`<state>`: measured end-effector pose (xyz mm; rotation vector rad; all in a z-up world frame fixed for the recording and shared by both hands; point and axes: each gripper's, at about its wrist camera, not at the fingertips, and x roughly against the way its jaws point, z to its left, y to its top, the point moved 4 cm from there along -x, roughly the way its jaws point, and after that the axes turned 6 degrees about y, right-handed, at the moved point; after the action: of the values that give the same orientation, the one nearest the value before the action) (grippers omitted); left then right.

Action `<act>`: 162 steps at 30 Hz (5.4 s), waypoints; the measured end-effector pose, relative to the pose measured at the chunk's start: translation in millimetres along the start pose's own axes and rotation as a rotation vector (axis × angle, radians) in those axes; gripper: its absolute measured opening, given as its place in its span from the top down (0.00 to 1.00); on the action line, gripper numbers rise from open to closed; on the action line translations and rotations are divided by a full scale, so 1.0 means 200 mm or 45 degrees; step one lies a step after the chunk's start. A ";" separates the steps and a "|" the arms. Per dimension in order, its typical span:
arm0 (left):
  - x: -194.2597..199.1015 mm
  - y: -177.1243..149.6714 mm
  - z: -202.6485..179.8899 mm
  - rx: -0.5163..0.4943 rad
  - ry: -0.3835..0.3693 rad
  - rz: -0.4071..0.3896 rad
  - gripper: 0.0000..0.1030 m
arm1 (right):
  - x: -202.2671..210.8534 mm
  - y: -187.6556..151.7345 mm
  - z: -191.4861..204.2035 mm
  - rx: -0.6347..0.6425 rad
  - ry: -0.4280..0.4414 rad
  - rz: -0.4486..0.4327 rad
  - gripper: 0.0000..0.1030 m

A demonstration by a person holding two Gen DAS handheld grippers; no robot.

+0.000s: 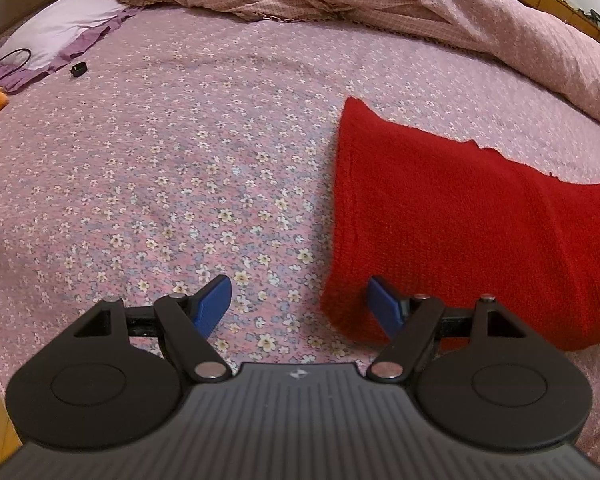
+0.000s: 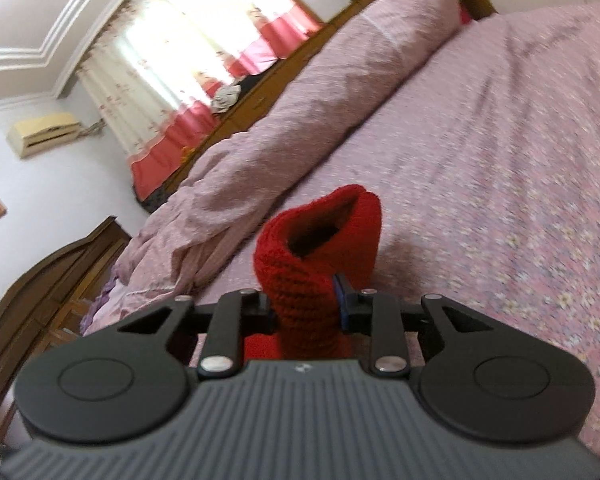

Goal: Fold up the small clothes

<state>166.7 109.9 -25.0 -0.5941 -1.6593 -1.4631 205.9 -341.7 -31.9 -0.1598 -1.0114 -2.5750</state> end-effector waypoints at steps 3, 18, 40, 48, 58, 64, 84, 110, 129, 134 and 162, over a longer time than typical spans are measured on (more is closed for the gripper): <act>0.00 0.01 0.02 0.005 0.001 -0.002 0.23 | -0.01 0.01 0.06 0.044 0.032 0.005 0.72; 0.00 0.02 0.10 0.027 -0.006 -0.007 0.23 | -0.11 0.00 0.45 0.242 0.195 0.041 0.73; -0.04 -0.05 0.46 0.183 0.040 0.019 0.23 | -0.38 -0.58 0.84 0.538 0.288 0.394 0.73; -0.05 -0.08 0.59 0.226 0.060 0.022 0.23 | -0.42 -0.64 0.88 0.558 0.278 0.391 0.73; -0.05 -0.10 0.71 0.277 0.085 0.023 0.23 | -0.42 -0.81 1.08 0.671 0.360 0.417 0.73; -0.04 -0.11 0.73 0.275 0.094 0.020 0.23 | -0.46 -1.02 1.01 0.693 0.351 0.547 0.73; 0.09 -0.08 0.61 0.228 0.059 -0.029 0.23 | -0.27 -0.91 1.02 0.441 0.452 0.623 0.45; 0.24 0.13 0.10 0.025 -0.158 -0.111 0.23 | -0.09 -0.45 0.55 0.443 0.113 0.417 0.44; 0.00 0.22 -0.20 -0.078 -0.322 -0.163 0.24 | -0.12 -0.48 0.36 0.310 0.030 0.455 0.44; -0.05 0.21 -0.19 -0.005 -0.425 -0.144 0.58 | -0.14 -0.49 0.34 0.293 0.024 0.463 0.44; -0.08 0.13 0.15 0.171 -0.412 -0.148 0.45 | -0.32 -0.63 0.63 0.473 0.291 0.552 0.48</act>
<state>186.8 147.4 -22.9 -0.6971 -2.0562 -1.3765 214.2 -152.6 -34.8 0.0148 -1.1930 -1.9338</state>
